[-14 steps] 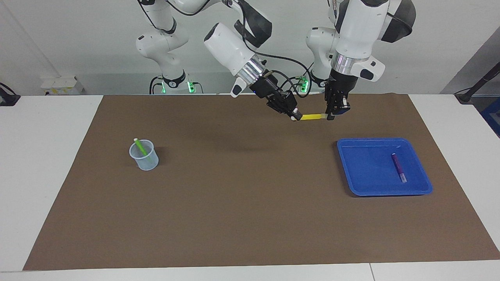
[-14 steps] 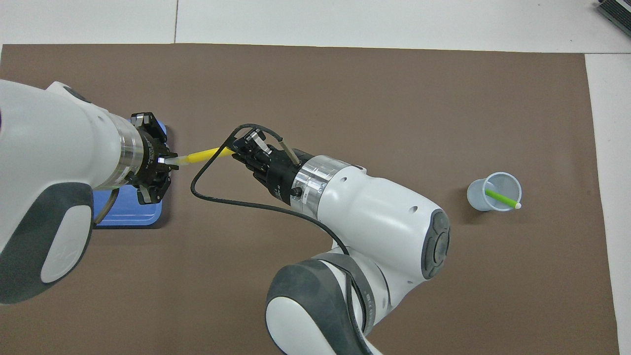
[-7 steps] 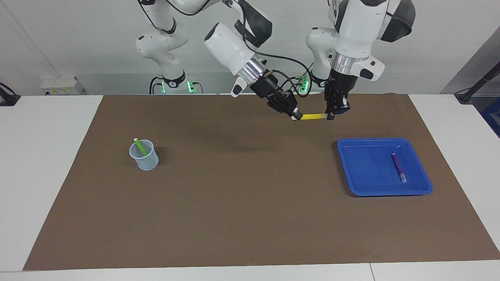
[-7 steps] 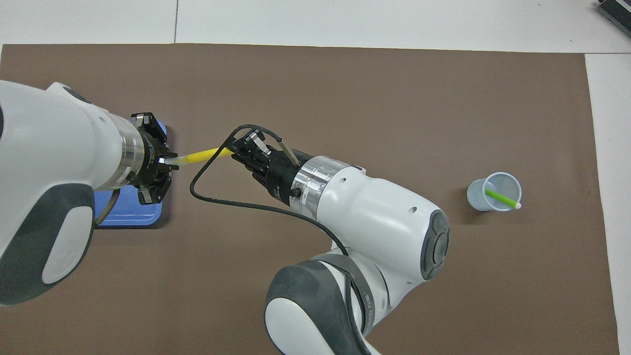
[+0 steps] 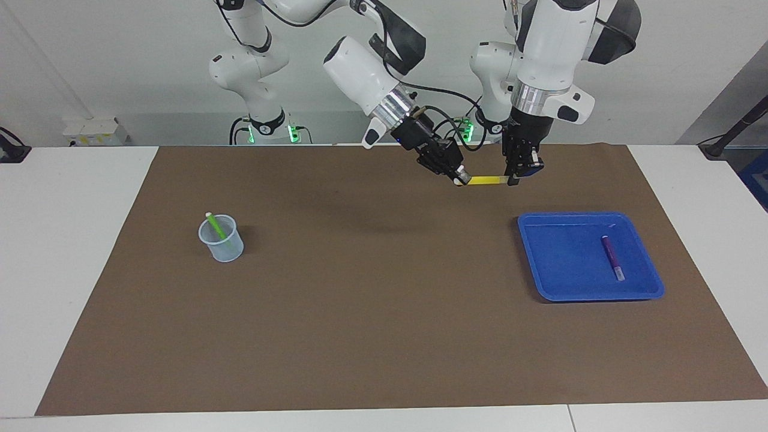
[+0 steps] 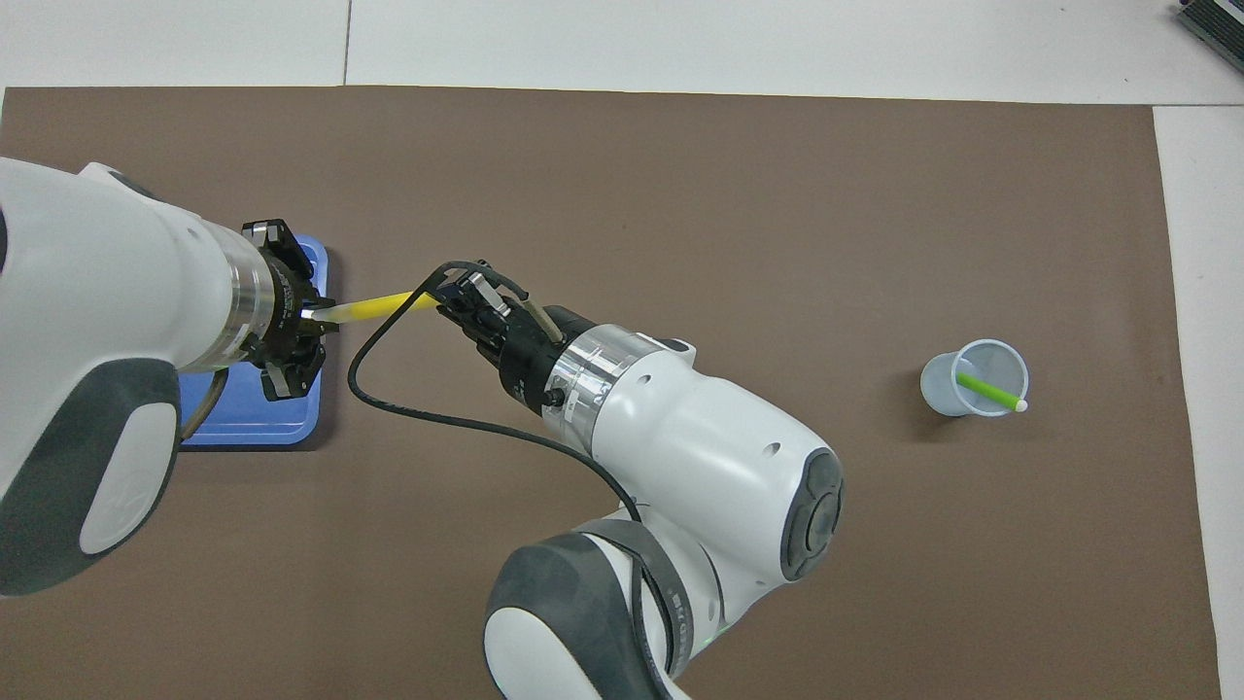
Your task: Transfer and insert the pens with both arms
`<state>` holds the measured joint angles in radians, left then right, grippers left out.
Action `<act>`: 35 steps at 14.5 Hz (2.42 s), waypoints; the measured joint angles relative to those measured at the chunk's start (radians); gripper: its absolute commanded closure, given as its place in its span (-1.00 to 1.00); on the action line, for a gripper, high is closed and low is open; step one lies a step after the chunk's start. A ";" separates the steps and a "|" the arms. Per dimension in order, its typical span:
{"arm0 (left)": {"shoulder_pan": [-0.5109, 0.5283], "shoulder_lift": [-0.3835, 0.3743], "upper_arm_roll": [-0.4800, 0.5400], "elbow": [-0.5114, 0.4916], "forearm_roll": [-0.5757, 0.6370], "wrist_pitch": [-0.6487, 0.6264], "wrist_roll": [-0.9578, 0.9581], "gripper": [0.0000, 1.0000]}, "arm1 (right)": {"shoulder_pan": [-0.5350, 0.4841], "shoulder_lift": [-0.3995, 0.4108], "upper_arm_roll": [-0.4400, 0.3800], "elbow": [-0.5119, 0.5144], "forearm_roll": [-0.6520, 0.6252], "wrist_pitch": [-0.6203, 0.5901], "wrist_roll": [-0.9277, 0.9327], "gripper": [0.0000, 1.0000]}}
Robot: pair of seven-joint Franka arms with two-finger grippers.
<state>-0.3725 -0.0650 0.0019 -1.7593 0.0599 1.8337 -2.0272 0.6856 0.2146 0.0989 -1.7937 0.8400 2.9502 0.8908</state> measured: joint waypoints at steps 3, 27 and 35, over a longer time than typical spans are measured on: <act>0.001 0.000 0.002 0.000 0.007 0.001 -0.014 1.00 | 0.001 0.017 0.000 0.019 0.000 0.000 0.000 1.00; -0.019 -0.011 -0.036 0.009 -0.008 0.013 -0.026 0.07 | 0.018 0.064 0.008 0.045 0.000 -0.011 0.000 1.00; -0.018 -0.013 -0.033 0.009 -0.008 0.014 -0.026 -0.37 | -0.002 0.070 0.000 0.052 0.000 -0.116 -0.111 1.00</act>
<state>-0.3910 -0.0780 -0.0308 -1.7506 0.0521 1.8476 -2.0527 0.6833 0.2847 0.0994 -1.7415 0.8400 2.8346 0.7798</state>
